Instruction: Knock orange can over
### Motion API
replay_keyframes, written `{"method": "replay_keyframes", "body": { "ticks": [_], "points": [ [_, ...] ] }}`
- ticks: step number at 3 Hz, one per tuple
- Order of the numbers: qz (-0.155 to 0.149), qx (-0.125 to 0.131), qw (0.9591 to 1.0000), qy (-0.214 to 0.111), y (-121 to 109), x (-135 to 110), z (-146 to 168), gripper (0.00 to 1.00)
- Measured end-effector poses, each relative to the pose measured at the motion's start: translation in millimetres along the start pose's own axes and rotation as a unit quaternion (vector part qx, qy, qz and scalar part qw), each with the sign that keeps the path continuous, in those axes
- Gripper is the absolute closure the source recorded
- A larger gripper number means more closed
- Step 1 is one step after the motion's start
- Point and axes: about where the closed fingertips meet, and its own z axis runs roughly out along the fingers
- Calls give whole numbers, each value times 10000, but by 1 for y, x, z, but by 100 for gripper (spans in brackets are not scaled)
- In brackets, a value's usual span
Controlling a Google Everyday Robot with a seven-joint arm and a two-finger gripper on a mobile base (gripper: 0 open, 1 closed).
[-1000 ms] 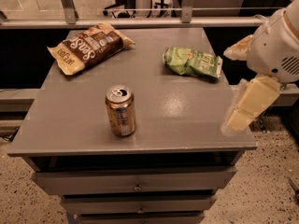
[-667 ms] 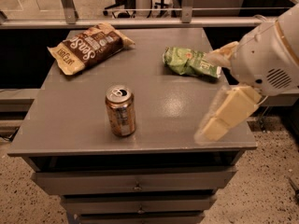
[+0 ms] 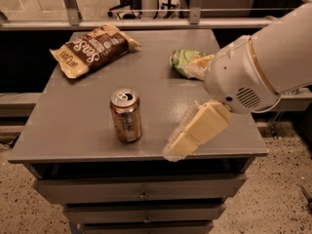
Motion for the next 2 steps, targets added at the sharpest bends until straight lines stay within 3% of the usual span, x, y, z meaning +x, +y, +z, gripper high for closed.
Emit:
{"method": "replay_keyframes", "body": {
  "ticks": [1, 2],
  "points": [
    [3, -14, 10000, 7, 0, -1, 1, 0],
    [36, 3, 9998, -186, -1, -5, 21, 0]
  ]
}}
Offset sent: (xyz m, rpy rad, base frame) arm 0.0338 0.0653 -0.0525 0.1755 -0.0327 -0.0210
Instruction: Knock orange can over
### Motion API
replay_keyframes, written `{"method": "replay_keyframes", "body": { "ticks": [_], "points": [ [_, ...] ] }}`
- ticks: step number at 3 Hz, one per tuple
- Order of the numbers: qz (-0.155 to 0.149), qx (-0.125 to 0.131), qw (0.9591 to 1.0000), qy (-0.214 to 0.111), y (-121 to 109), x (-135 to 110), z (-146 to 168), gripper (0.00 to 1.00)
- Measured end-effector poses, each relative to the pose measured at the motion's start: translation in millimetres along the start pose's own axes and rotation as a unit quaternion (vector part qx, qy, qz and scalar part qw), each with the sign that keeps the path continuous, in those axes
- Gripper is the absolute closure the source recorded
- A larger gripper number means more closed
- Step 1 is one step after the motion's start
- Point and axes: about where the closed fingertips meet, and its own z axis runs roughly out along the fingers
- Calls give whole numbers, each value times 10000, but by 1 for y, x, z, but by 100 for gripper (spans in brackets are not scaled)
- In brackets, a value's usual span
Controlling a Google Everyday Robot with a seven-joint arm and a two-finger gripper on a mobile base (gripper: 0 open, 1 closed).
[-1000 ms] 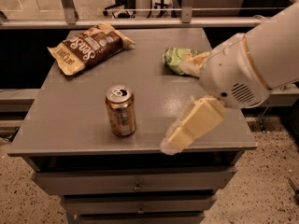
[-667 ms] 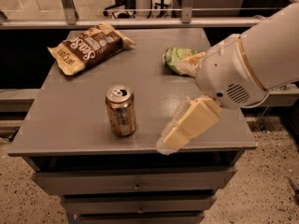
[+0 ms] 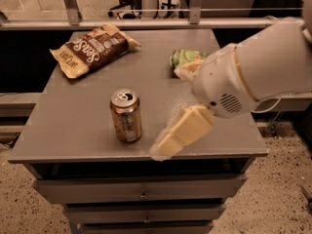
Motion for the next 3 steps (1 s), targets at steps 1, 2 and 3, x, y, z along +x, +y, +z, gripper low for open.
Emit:
{"method": "replay_keyframes", "body": {
  "ticks": [1, 2, 3],
  "points": [
    [122, -6, 9989, -445, -6, -3, 50, 0],
    [250, 77, 9967, -765, -16, -2, 87, 0],
    [335, 190, 9943, -993, -24, 0, 115, 0]
  ]
}}
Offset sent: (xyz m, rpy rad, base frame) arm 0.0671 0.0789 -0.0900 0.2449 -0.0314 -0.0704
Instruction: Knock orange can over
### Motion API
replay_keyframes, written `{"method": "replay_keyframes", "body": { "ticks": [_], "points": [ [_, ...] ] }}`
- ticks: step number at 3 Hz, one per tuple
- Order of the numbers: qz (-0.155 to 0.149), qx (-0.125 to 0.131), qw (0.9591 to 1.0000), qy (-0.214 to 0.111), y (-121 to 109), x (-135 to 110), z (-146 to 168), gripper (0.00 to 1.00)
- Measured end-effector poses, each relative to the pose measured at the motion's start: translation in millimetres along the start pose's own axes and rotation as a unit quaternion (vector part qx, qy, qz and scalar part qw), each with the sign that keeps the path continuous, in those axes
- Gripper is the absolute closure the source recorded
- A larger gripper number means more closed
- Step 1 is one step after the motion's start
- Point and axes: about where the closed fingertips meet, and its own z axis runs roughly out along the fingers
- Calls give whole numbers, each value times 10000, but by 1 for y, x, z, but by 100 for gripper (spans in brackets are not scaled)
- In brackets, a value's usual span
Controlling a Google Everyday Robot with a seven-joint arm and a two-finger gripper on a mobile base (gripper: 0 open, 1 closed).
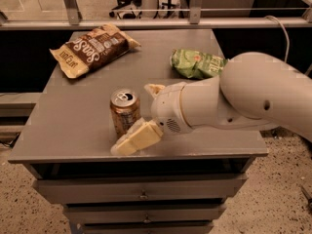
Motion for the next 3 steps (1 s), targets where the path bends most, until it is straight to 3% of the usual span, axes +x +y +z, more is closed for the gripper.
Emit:
{"method": "replay_keyframes", "body": {
  "ticks": [1, 2, 3],
  "points": [
    [70, 150, 9996, -248, -9, 2, 17, 0],
    [36, 293, 9979, -574, -24, -12, 32, 0],
    [-84, 458, 9947, -917, -52, -36, 49, 0]
  ]
}}
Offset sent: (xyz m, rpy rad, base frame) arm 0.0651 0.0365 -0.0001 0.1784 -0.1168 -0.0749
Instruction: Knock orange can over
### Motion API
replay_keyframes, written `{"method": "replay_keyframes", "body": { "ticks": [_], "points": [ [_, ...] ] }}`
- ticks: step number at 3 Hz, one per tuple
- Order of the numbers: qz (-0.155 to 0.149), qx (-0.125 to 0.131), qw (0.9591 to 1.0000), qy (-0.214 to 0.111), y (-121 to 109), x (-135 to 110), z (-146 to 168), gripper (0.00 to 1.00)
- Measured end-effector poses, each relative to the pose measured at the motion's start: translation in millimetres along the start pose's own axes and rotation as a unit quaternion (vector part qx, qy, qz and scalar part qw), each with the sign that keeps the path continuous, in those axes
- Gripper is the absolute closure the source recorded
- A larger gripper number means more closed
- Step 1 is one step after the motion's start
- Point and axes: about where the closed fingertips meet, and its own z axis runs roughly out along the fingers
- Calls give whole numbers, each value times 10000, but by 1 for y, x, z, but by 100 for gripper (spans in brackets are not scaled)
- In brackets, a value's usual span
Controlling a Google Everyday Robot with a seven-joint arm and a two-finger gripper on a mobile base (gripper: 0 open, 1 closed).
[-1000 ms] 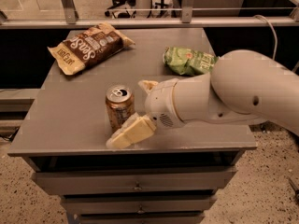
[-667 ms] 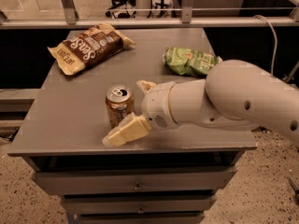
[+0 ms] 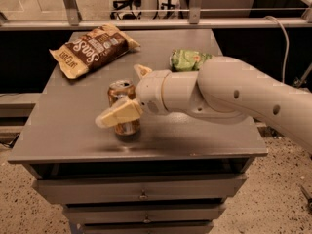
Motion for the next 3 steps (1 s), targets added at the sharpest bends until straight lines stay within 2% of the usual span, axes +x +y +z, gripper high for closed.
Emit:
{"method": "replay_keyframes", "body": {
  "ticks": [2, 3],
  "points": [
    [-152, 93, 9992, -348, -41, -37, 29, 0],
    [-113, 109, 9992, -356, -48, -37, 24, 0]
  ]
}}
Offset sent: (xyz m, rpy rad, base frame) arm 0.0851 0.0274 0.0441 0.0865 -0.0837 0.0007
